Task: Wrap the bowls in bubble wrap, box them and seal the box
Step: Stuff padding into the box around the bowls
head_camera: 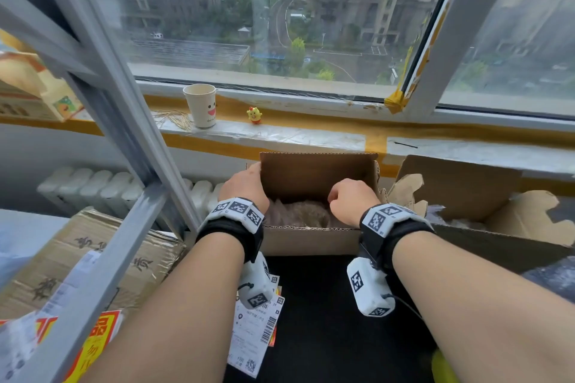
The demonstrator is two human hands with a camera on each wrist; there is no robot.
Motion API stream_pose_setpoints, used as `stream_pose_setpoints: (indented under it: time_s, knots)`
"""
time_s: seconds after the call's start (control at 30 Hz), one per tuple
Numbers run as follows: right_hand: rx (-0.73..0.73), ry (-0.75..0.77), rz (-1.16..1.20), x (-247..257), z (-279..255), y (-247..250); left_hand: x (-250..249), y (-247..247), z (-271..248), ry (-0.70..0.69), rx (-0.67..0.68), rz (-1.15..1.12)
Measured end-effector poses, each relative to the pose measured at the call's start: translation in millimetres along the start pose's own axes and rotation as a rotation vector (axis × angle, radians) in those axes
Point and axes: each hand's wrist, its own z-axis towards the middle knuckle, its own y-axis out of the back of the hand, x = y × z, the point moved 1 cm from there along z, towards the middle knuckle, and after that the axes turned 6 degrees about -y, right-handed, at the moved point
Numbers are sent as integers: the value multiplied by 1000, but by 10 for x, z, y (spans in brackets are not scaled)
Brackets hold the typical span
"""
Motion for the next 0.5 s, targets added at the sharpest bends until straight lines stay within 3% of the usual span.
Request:
stream_pose_setpoints:
  time_s: [0.33,0.5]
  knots:
    - [-200,172,25,-102,-246,408,-370,152,-154,16,-133,94]
    - [-344,198,73,-358,-382,695,-811,226,-227,-53,-194,113]
